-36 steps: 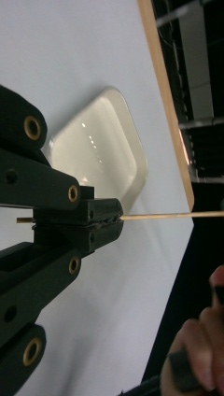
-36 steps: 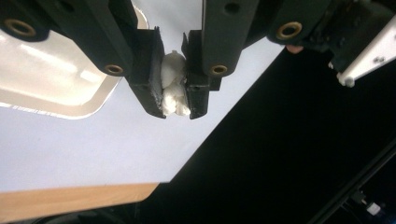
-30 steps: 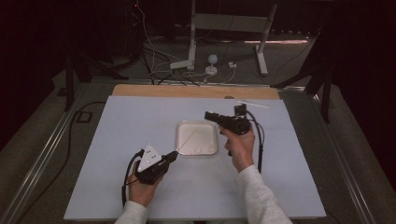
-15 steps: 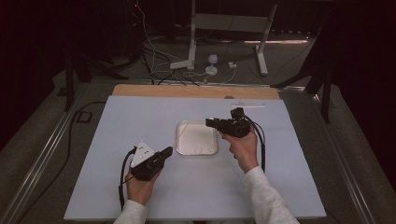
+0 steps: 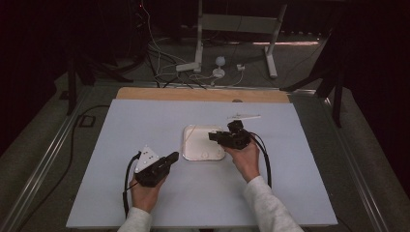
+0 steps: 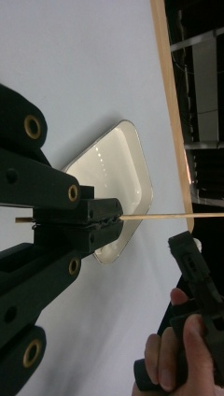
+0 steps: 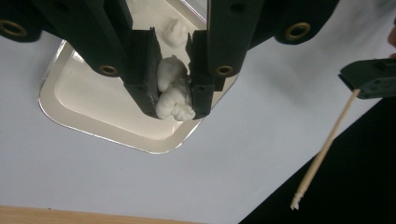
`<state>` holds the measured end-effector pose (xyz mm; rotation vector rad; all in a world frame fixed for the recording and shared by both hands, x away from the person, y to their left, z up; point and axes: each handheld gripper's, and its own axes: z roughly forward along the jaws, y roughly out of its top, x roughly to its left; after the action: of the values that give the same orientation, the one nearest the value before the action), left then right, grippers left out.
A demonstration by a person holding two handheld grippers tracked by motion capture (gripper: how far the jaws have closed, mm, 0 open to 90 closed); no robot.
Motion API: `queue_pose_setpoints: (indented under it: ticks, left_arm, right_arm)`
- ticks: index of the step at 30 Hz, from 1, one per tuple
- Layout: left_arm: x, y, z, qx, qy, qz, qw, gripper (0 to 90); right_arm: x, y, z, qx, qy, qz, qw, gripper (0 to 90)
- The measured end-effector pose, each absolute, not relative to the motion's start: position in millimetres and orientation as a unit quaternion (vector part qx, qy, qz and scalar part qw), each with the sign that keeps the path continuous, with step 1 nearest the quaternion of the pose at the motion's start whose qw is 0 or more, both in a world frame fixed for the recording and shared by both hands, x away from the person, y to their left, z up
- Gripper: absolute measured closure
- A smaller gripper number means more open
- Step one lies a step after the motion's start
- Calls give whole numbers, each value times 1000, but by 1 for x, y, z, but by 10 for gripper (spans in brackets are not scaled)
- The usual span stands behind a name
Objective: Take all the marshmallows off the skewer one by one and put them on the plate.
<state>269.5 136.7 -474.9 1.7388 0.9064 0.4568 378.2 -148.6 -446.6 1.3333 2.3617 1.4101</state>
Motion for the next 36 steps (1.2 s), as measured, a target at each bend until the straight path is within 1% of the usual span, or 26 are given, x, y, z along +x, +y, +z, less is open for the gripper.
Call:
queue_pose_setpoints:
  ticks: [16, 25, 28, 29, 30, 31, 33, 34, 36]
  left_arm:
    - [269, 139, -474, 725, 386, 193, 537, 900]
    - [271, 138, -475, 723, 387, 188, 541, 900]
    - [271, 138, -475, 724, 387, 188, 540, 900]
    - [271, 138, -475, 724, 387, 187, 540, 900]
    - [271, 138, -475, 724, 386, 187, 540, 900]
    - [271, 137, -475, 724, 386, 186, 540, 900]
    - [271, 138, -475, 724, 386, 186, 541, 900]
    - [271, 138, -475, 723, 387, 186, 541, 900]
    - [271, 138, -475, 722, 387, 187, 541, 900]
  right_arm:
    - [377, -144, -462, 436, 788, 430, 61, 762]
    - [378, -147, -479, 444, 795, 409, 59, 761]
    - [377, -145, -483, 442, 801, 400, 57, 747]
    - [376, -144, -485, 441, 803, 398, 57, 715]
    - [376, -144, -486, 441, 803, 395, 60, 654]
    - [376, -143, -487, 447, 801, 393, 65, 559]
    - [376, -143, -488, 454, 795, 398, 60, 432]
    - [377, -143, -489, 456, 794, 397, 59, 385]
    - [377, -143, -489, 449, 797, 400, 50, 350]
